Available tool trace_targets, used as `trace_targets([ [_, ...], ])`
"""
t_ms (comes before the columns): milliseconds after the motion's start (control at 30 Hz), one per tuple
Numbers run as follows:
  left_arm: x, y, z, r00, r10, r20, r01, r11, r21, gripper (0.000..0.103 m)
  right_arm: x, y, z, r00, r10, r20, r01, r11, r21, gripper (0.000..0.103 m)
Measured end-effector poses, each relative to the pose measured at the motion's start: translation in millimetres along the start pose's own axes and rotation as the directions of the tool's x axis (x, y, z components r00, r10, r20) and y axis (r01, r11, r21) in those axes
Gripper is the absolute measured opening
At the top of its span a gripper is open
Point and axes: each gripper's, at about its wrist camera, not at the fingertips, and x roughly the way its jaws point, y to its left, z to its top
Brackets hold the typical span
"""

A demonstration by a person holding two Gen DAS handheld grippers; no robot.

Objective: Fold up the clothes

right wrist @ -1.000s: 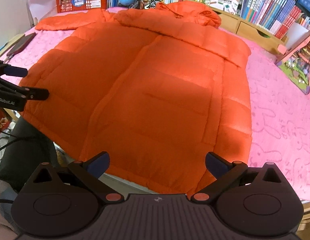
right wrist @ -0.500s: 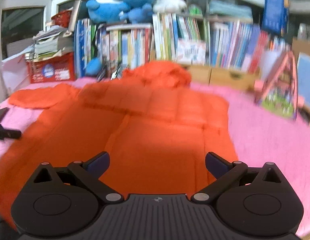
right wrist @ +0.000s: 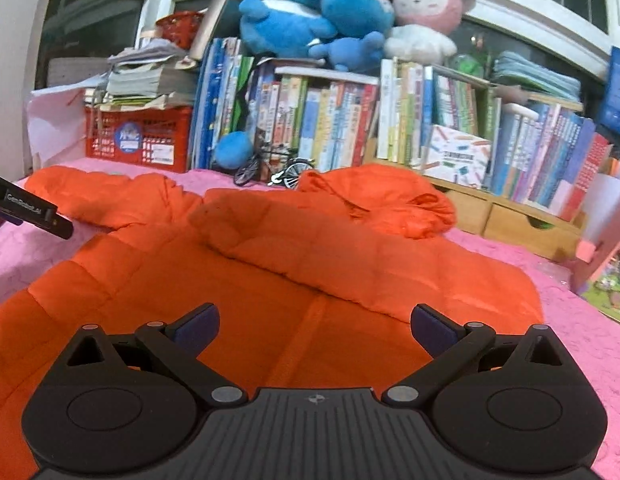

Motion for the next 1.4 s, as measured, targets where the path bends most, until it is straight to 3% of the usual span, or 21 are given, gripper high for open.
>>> trace_targets([
  [200, 10, 2, -1, 1.000, 0.007, -0.019, -0.007, 1.000, -0.010, 0.094, 12, 12, -5, 0.998, 0.055, -0.020, -0.055, 0.998, -0.016, 0.103],
  [400, 20, 8, 0, 0.999, -0.001, -0.036, -0.001, 0.999, -0.043, 0.094, 31, 23, -15, 0.992, 0.048, -0.113, -0.054, 0.998, -0.043, 0.103],
  [800, 31, 8, 7, 0.999, 0.012, -0.045, -0.014, 0.998, -0.065, 0.094, 33, 15, -17, 0.985, 0.077, -0.155, -0.077, 0.997, 0.005, 0.103],
  [900, 34, 13, 10, 0.999, -0.020, -0.030, 0.017, 0.995, -0.099, 0.094, 34, 15, -18, 0.984, 0.078, -0.159, -0.078, 0.997, 0.011, 0.103],
  [967, 37, 24, 13, 0.995, -0.095, 0.016, 0.097, 0.979, -0.179, 0.094, 34, 15, -18, 0.984, 0.080, -0.162, -0.079, 0.997, 0.015, 0.103],
  [1033, 48, 46, 18, 0.990, -0.135, 0.049, 0.144, 0.926, -0.348, 0.095, 34, 15, -18, 0.983, 0.081, -0.163, -0.079, 0.997, 0.020, 0.103],
  [1100, 60, 64, 23, 0.992, -0.111, 0.067, 0.129, 0.879, -0.458, 0.093, 34, 14, -18, 0.983, 0.083, -0.164, -0.080, 0.996, 0.025, 0.103],
  [1133, 64, 68, 28, 0.995, -0.081, 0.063, 0.101, 0.874, -0.476, 0.093, 34, 14, -18, 0.983, 0.084, -0.165, -0.081, 0.996, 0.027, 0.103],
  [1167, 69, 69, 32, 0.997, -0.058, 0.049, 0.074, 0.876, -0.477, 0.086, 35, 13, -19, 0.983, 0.085, -0.165, -0.081, 0.996, 0.030, 0.103],
  [1200, 72, 68, 35, 0.997, -0.055, 0.052, 0.073, 0.881, -0.467, 0.073, 35, 13, -19, 0.982, 0.085, -0.166, -0.081, 0.996, 0.033, 0.103],
  [1267, 81, 68, 37, 0.995, -0.066, 0.079, 0.095, 0.879, -0.466, 0.063, 35, 13, -19, 0.982, 0.087, -0.167, -0.081, 0.996, 0.039, 0.103],
  [1300, 84, 68, 39, 0.994, -0.060, 0.093, 0.097, 0.879, -0.467, 0.049, 35, 13, -19, 0.982, 0.088, -0.167, -0.082, 0.996, 0.043, 0.103],
  [1367, 90, 72, 40, 0.993, -0.064, 0.101, 0.106, 0.859, -0.501, 0.030, 35, 12, -19, 0.981, 0.091, -0.169, -0.084, 0.995, 0.049, 0.103],
  [1400, 92, 77, 39, 0.990, -0.087, 0.115, 0.136, 0.830, -0.541, 0.013, 35, 12, -19, 0.981, 0.093, -0.169, -0.085, 0.995, 0.052, 0.103],
])
